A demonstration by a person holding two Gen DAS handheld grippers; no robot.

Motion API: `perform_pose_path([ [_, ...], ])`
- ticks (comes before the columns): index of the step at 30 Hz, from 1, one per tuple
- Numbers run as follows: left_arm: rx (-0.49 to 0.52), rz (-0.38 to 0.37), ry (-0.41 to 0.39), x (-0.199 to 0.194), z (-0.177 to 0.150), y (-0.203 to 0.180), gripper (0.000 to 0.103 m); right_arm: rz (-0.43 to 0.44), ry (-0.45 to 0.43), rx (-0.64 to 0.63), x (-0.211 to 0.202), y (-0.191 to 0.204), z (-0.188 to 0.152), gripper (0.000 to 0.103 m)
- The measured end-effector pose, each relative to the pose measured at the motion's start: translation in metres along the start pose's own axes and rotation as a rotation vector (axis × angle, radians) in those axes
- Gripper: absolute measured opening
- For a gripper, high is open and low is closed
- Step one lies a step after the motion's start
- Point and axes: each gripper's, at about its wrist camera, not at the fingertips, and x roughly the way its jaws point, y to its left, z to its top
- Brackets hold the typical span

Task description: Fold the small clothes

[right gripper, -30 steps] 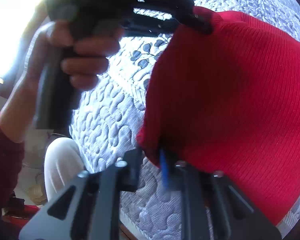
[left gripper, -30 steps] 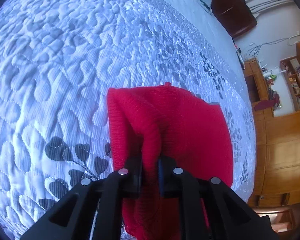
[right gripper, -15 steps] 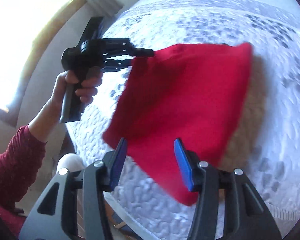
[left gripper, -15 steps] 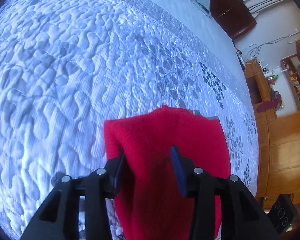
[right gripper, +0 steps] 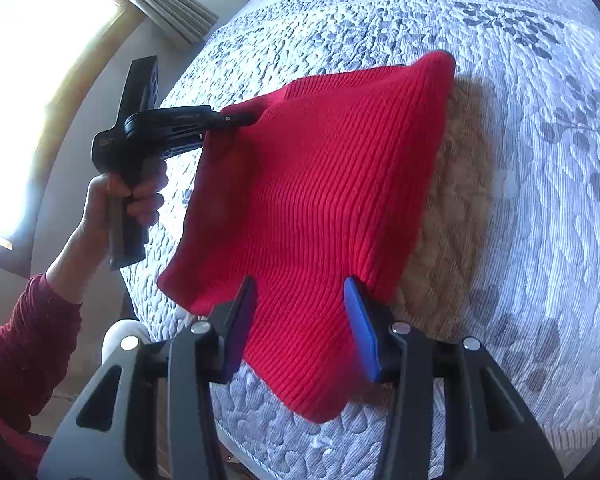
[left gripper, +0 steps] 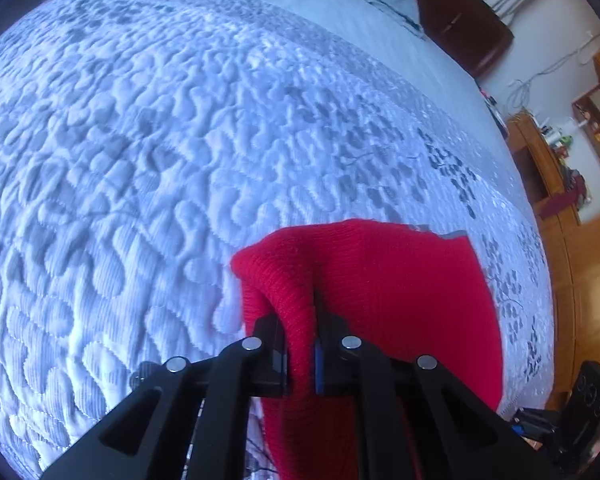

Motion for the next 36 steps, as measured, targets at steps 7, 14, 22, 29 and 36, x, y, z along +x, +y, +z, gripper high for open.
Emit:
perform_pose_path([
  [7,0.061,-0.047,-0.027,-0.020,0.035,-0.034,0.024,-0.117,-0.033,0.015,-0.028,-0.021,0.047,0.053],
  [14,0.163,-0.017,0.086,0.027,0.057,-0.066,0.046,-0.164,0.033,0.051,-0.012,-0.042,0.090,0.053],
  [22,0.286,-0.022,0.160,0.055,0.054,-0.073,0.056,-0.157,0.109,0.132,0.028,-0.076,0.127,0.060],
  [29,0.344,-0.041,0.186,0.061,0.052,-0.068,0.010,-0.138,0.110,0.186,0.043,-0.087,0.143,0.056],
  [36,0.242,0.068,0.091,0.055,0.057,-0.043,0.008,-0.151,0.100,0.208,0.050,-0.097,0.140,0.055],
])
